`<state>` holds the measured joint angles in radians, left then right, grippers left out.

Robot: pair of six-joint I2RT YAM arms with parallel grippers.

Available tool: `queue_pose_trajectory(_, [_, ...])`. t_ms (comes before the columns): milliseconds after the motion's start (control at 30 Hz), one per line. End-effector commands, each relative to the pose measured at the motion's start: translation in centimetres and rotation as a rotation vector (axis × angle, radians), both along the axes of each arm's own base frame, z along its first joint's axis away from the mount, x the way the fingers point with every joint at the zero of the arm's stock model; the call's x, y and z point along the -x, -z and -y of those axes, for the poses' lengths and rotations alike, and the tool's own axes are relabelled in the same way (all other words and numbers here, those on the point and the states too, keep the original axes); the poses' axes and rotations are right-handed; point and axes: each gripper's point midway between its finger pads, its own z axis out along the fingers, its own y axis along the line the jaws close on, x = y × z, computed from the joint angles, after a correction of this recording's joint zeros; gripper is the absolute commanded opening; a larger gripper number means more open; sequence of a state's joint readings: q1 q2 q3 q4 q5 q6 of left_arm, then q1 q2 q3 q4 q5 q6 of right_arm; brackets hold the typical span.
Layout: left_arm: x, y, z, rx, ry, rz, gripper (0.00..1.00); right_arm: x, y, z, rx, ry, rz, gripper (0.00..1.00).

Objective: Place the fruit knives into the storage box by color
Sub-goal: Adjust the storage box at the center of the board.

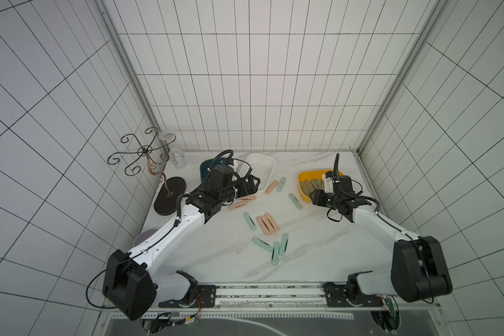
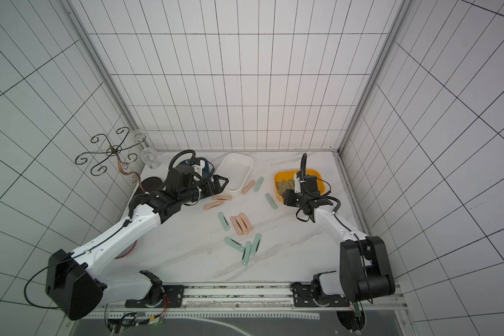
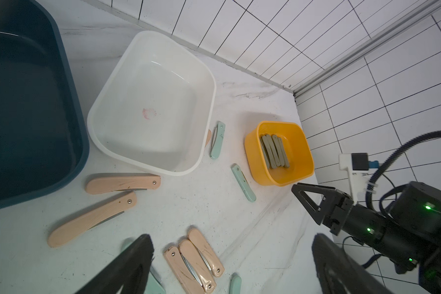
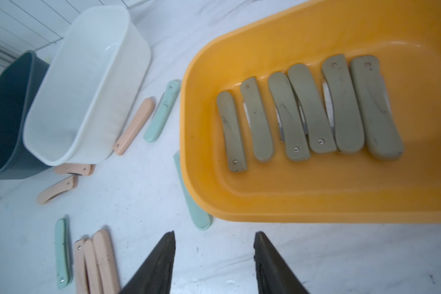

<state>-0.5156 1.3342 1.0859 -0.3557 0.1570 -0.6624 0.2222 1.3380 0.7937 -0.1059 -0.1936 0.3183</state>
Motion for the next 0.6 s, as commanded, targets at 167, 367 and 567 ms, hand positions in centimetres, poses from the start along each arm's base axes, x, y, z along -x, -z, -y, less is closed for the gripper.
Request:
queue_pose_trajectory(167, [-4.3,1.6,2.1,-0.119,0.033,0.017,0.97,3.4,-0.6,-4.1,-0.039,-0.099,-0.009,0.54])
queue_pose_trajectory(367, [-8.2,3.9,5.2,-0.184,0.089,-0.004,0.97,4.5,-0.6,-3.5,-0.006,-0.094,-0.002,0.55])
queue_pose_trajectory(567, [-12.6,7.5,8.5,-0.208,0.136,-0.047,0.97,5.1,-0.9,-2.7,0.033,-0.086,0.008,0.56])
